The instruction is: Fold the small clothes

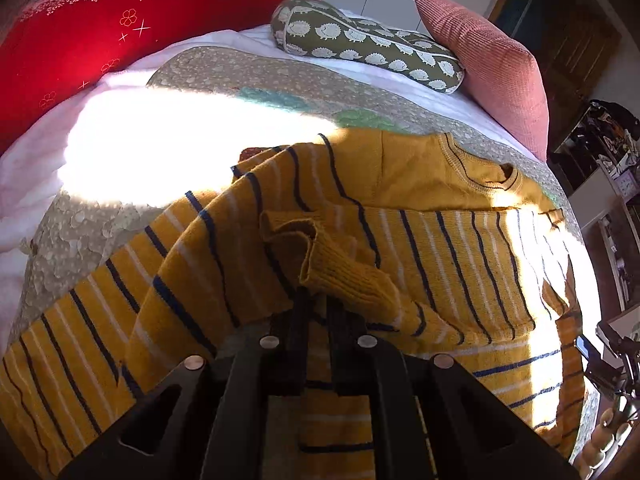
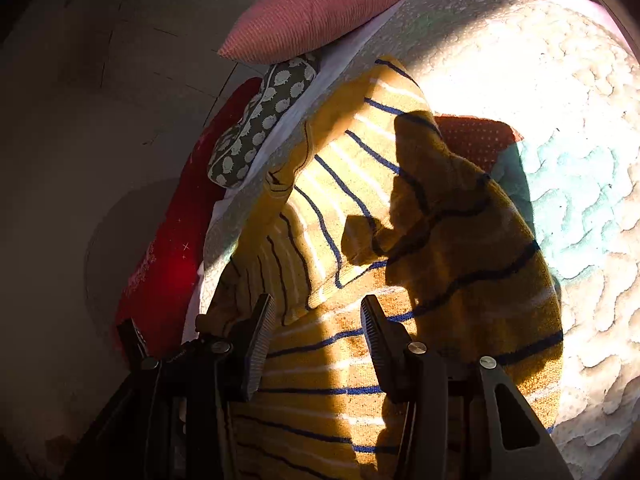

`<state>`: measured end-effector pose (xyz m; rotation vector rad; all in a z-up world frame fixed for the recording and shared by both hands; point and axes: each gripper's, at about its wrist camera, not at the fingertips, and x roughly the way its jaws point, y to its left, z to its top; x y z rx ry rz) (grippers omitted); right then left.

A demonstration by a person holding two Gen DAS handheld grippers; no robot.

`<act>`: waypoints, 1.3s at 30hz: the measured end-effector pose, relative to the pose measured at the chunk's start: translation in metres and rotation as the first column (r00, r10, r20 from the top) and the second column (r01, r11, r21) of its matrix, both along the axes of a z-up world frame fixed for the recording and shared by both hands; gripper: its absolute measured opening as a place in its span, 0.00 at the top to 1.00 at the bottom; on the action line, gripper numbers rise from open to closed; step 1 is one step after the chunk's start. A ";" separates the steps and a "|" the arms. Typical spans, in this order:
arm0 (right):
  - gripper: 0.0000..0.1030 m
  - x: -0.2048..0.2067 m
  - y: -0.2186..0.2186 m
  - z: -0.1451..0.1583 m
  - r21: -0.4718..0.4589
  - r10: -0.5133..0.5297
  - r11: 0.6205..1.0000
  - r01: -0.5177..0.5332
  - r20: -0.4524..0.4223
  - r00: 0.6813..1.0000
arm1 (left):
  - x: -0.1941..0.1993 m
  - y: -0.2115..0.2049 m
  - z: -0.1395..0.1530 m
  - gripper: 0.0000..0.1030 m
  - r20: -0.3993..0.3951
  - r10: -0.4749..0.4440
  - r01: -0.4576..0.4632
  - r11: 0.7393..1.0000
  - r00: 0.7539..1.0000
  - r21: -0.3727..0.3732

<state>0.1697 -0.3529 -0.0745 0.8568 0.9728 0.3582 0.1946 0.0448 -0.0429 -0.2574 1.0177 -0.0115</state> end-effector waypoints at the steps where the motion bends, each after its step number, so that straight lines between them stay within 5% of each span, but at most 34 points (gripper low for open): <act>1: 0.52 0.006 0.001 -0.004 -0.008 -0.017 1.000 0.016 -0.012 1.000 | -0.005 -0.002 0.000 0.90 0.003 -0.005 0.005 1.000 1.000 -0.004; 6: 0.60 0.034 0.004 -0.013 -0.169 -0.099 0.981 0.096 -0.010 0.995 | -0.025 -0.016 0.010 0.84 0.041 -0.035 0.034 0.999 0.999 0.023; 7: 0.87 0.037 0.004 -0.012 -0.190 -0.106 0.976 0.105 0.003 0.994 | -0.030 -0.019 0.013 0.84 0.051 -0.041 0.039 0.999 0.998 0.029; 8: 0.94 0.039 0.003 -0.009 -0.238 -0.118 0.964 0.118 0.014 0.993 | -0.034 -0.022 0.015 0.83 0.059 -0.046 0.044 0.998 0.997 0.037; 13: 0.95 0.031 0.008 0.005 -0.472 -0.156 0.865 0.168 0.064 0.986 | -0.051 -0.031 0.025 0.75 0.090 -0.058 0.050 0.995 0.994 0.087; 17: 0.94 0.027 0.013 0.011 -0.659 -0.193 0.723 0.206 0.094 0.977 | -0.064 -0.038 0.028 0.75 0.083 -0.059 0.050 0.993 0.995 0.106; 21: 0.94 0.014 0.011 0.021 -0.640 -0.162 0.748 0.176 0.080 0.983 | -0.082 -0.045 0.036 0.65 0.094 -0.062 0.050 0.991 0.994 0.123; 24: 0.90 -0.016 0.031 0.048 -0.713 -0.102 0.677 0.181 0.153 0.983 | -0.099 -0.047 0.047 0.56 0.135 -0.048 0.026 0.987 0.990 0.156; 28: 0.64 -0.062 0.056 0.082 -0.779 -0.039 0.584 0.228 0.254 0.967 | -0.125 -0.053 0.062 0.54 0.189 -0.039 -0.003 0.977 0.981 0.215; 33: 0.63 -0.107 0.083 0.106 -0.839 0.019 0.463 0.287 0.333 0.943 | -0.154 -0.055 0.075 0.46 0.230 -0.035 -0.021 0.971 0.973 0.236; 39: 0.63 -0.139 0.105 0.113 -0.867 0.064 0.395 0.304 0.357 0.932 | -0.175 -0.044 0.079 0.46 0.224 -0.018 -0.031 0.977 0.974 0.213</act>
